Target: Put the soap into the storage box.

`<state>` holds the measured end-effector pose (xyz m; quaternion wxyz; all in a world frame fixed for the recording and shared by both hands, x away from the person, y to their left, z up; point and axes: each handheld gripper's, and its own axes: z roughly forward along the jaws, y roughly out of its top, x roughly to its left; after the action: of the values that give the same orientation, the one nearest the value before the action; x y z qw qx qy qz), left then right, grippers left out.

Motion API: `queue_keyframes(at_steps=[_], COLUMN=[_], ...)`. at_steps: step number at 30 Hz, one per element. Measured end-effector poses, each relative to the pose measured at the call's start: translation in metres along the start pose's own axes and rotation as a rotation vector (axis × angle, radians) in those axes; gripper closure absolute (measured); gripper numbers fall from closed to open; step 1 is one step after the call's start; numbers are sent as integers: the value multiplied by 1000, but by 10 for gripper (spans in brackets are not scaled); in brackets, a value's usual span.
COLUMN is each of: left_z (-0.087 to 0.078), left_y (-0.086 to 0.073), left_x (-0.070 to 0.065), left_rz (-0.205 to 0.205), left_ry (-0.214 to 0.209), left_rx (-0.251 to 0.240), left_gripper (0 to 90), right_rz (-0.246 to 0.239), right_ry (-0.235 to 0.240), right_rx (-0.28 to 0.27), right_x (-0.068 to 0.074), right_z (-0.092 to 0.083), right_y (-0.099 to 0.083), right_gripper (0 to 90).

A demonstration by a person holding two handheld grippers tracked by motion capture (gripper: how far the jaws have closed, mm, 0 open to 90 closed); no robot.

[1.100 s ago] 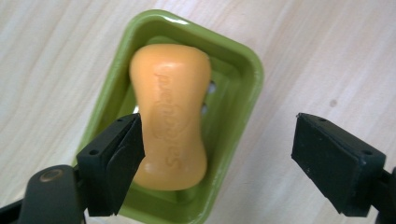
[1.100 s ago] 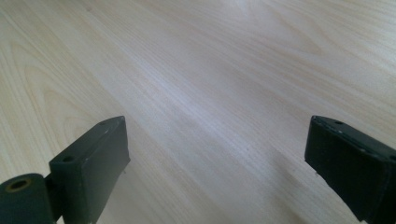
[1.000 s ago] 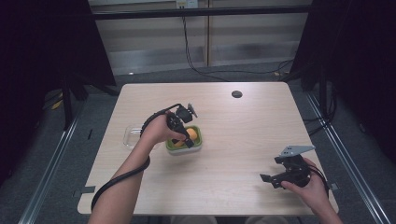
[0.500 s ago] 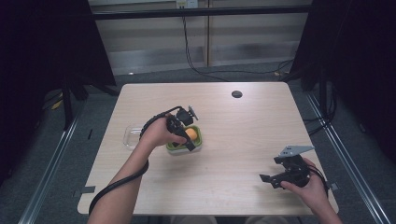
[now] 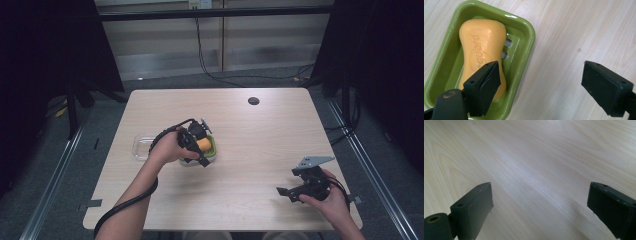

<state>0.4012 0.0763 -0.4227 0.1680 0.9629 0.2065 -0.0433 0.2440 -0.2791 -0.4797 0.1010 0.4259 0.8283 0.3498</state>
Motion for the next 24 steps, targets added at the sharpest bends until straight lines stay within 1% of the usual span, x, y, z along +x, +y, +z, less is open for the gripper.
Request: queue_keyframes(at_steps=[1, 2, 3, 4, 5, 6, 7, 9, 11, 12, 13, 14, 15, 16, 17, 18, 19, 20, 21, 22, 23, 24], left_z=[0, 1, 0, 2, 2, 3, 4, 5, 8, 8, 9, 11, 11, 11, 13, 13, 14, 15, 16, 16, 17, 17], left_y=[-1, -1, -1, -2, -2, -2, -3, -4, -5, -6, -6, -7, -7, -7, -8, -8, -9, -10, -10, -11, -11, -12], left_x=[-1, -1, -2, -4, -5, -6, -8, -8, -11, -11, -11, -12, -12, -12, -13, -13, -14, -15, -16, -16, -17, -17], left_rz=[-4, 11, 6, 8, 10, 15, 6, 22, 11, 7, 23, 8, 21, 22, 18, 30, 24, 19, 18, 28, 21, 26], left_ry=[-7, 0, -10, -3, -6, -6, -9, -24, -19, -28, -22, -21, -28, -34, -26, -32, -39, -34, -38, -41, -41, -41], left_rx=[3, -2, 1, -2, 0, -9, -13, -10, -23, -14, -20, -35, -27, -16, -37, -27, -32, -40, -40, -36, -37, -33], left_gripper=[150, 150, 150, 150, 150, 150, 150, 143, 143, 143, 142, 142, 142, 142, 142, 142, 142, 143, 143, 143, 142, 140], right_rz=[1, -1, -3, -4, -5, -6, -7, -6, -4, -4, -2, -3, -4, -8, -7, -7, -8, -5, -5, -5, -5, -9], right_ry=[0, 0, -1, 4, 5, 1, 1, 1, 5, 0, 7, 6, 2, 1, 4, 5, 4, 2, 1, 2, 2, 1], right_rx=[-1, 0, 0, -6, -6, -3, -4, -4, -1, 5, 3, 3, 1, 0, 1, 1, -1, 1, 1, 1, 1, -1], right_x=[0, 0, 0, 0, 0, 0, 0, 0, 0, 0, 1, 1, 1, 1, 0, 1, 1, 1, 1, 1, 1, 1], right_z=[0, 0, 0, 0, 0, -1, -1, -1, 0, -1, 0, 0, 0, 0, 0, 0, 0, 0, 0, 0, 0, 0], right_y=[0, 0, 0, 0, 0, 0, 0, 0, 0, 0, 0, 0, 0, 0, 0, 0, 0, 0, 0, 0, 0, 0], right_gripper=[60, 60, 60, 60, 60, 60, 60, 60, 60, 60, 60, 60, 60, 60, 60, 60, 60, 60, 60, 60, 60, 60])
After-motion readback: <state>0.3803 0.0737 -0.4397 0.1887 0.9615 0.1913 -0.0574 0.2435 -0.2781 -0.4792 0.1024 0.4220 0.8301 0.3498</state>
